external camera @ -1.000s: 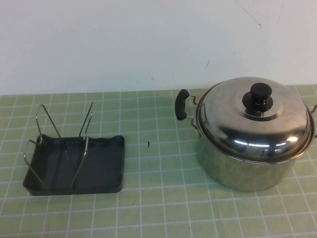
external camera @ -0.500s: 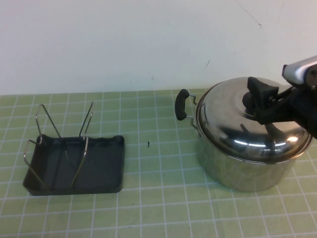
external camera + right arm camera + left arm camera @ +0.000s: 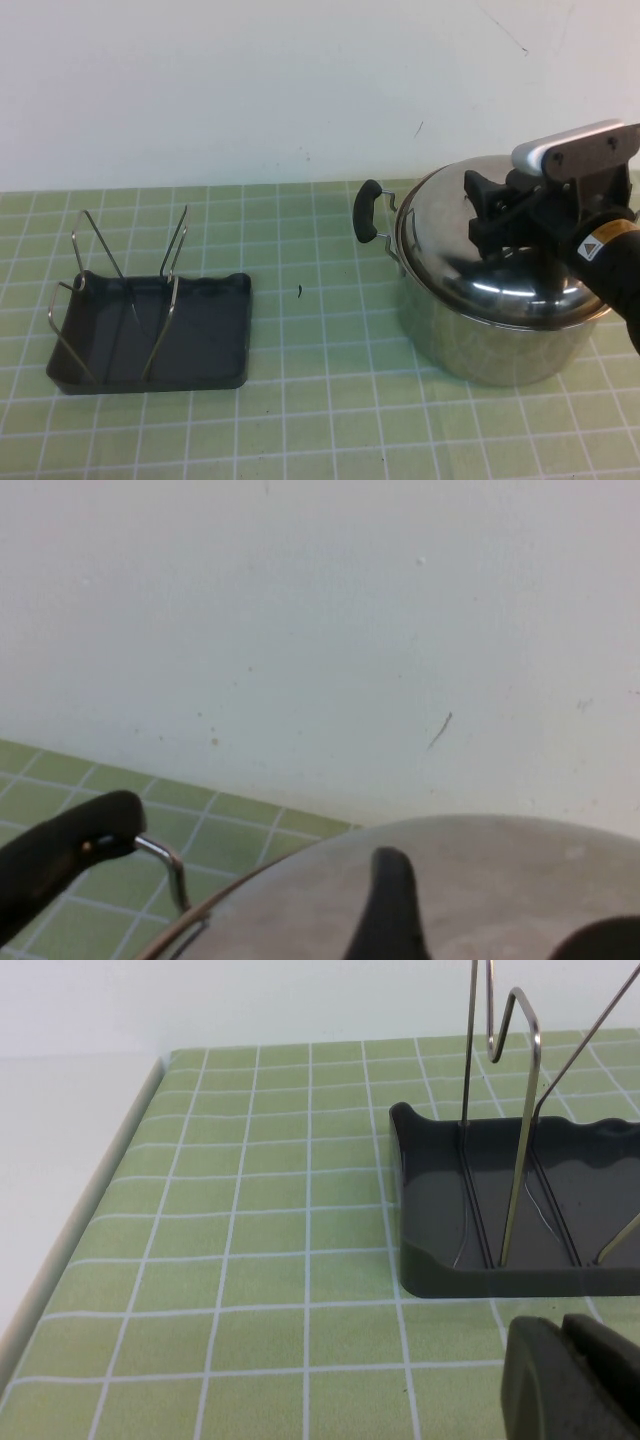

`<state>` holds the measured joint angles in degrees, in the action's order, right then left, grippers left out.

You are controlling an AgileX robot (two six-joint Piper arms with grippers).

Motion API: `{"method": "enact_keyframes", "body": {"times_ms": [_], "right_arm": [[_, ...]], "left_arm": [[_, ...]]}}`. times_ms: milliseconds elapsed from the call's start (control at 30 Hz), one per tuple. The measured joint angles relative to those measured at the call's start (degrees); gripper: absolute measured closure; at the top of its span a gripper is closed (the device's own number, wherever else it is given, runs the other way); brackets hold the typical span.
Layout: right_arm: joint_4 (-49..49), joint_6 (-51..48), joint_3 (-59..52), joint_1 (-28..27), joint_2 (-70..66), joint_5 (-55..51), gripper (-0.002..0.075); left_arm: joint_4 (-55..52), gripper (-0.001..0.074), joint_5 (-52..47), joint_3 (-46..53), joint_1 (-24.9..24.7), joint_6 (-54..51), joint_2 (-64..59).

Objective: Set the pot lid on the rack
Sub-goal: Open the pot, then hand over the pot lid

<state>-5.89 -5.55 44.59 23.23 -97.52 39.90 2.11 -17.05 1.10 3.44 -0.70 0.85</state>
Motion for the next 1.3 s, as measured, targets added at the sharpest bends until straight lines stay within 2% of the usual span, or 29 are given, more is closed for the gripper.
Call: {"method": "enact_keyframes", "body": {"times_ms": [100,200,367,600,867,1133,1200,1300], "right_arm": [[-0.2,0.0,0.0,0.0,-0.1,0.6,0.0267],[0.3,0.0,0.0,0.0,-0.1,2.0,0.0395],[4.8,0.6,0.0,0.0,0.5,4.2,0.0391],[10.3,4.2,0.0,0.0,8.5,6.5,0.0391],[21.7,15.1,0.0,0.0,19.4,7.3,0.0391],[33.1,24.5,-0.1,0.0,24.7,1.2,0.0391],[36.2,26.9,-0.1,0.0,25.0,0.3,0.0391],[40.2,29.9,-0.2,0.0,25.2,0.1,0.0391]], "left_arm": [[0.0,0.0738,0.0,0.0,0.0,0.0,0.0],[0.0,0.0738,0.0,0.0,0.0,0.0,0.0],[0.0,0.0739,0.0,0.0,0.0,0.0,0.0],[0.0,0.0738,0.0,0.0,0.0,0.0,0.0],[0.0,0.0738,0.0,0.0,0.0,0.0,0.0],[-1.3,0.0738,1.3,0.0,0.0,1.4,0.0],[5.9,0.0739,3.1,0.1,0.0,7.2,0.0],[25.3,0.0738,7.6,0.1,0.0,20.7,0.0]]}}
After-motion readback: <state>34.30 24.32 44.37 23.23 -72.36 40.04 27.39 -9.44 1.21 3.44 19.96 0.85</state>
